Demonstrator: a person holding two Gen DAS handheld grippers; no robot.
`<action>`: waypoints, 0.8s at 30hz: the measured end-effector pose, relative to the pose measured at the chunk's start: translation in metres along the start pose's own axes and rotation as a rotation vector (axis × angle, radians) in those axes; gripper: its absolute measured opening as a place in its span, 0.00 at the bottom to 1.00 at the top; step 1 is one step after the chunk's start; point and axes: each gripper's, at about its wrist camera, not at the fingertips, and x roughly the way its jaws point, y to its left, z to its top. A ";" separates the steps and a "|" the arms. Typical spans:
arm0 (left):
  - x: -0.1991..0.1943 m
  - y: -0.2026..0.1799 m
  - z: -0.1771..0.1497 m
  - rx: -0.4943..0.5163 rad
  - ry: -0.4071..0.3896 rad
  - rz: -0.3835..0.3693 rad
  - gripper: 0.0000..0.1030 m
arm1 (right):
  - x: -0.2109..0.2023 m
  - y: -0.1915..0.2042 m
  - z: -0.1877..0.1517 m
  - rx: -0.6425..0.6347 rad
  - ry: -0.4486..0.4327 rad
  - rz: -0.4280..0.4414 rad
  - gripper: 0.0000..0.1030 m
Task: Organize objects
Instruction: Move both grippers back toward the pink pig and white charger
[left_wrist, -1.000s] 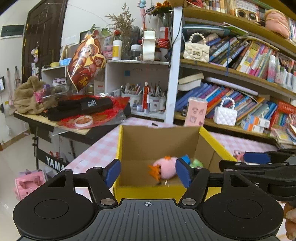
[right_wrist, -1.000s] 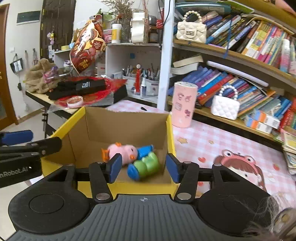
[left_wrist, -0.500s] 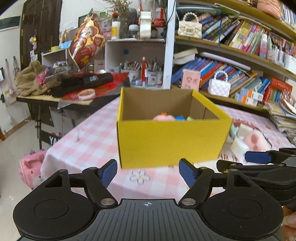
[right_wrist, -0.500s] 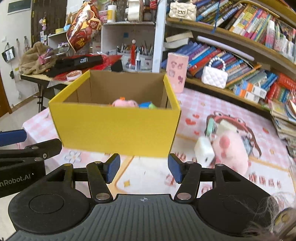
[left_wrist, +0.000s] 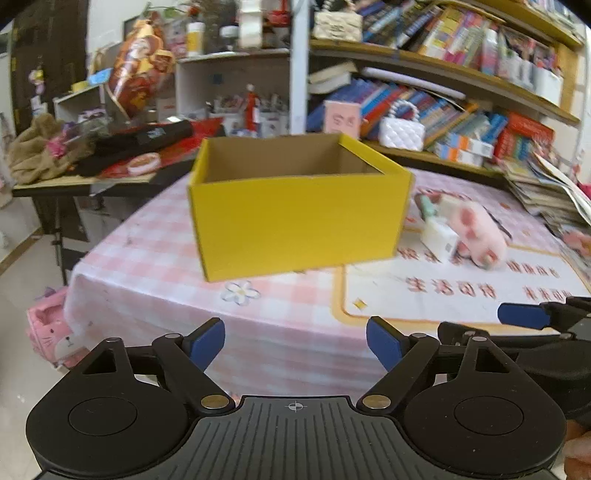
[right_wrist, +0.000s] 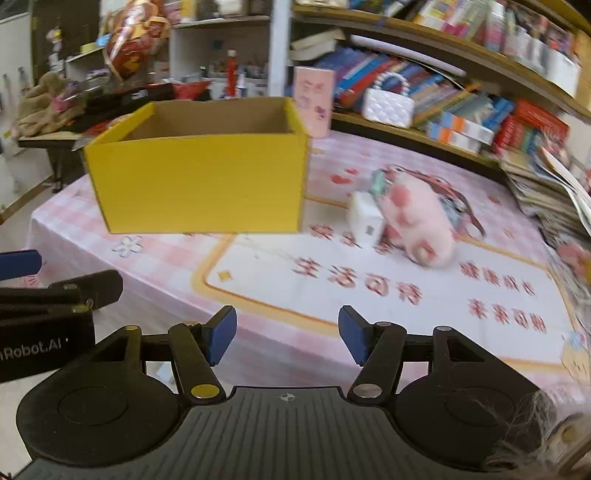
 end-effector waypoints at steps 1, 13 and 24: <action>0.000 -0.004 -0.001 0.009 0.005 -0.012 0.84 | -0.003 -0.004 -0.003 0.012 0.002 -0.013 0.57; 0.007 -0.050 0.000 0.107 0.023 -0.133 0.84 | -0.024 -0.050 -0.026 0.137 0.022 -0.151 0.59; 0.039 -0.107 0.014 0.182 0.056 -0.239 0.85 | -0.020 -0.109 -0.030 0.228 0.057 -0.264 0.64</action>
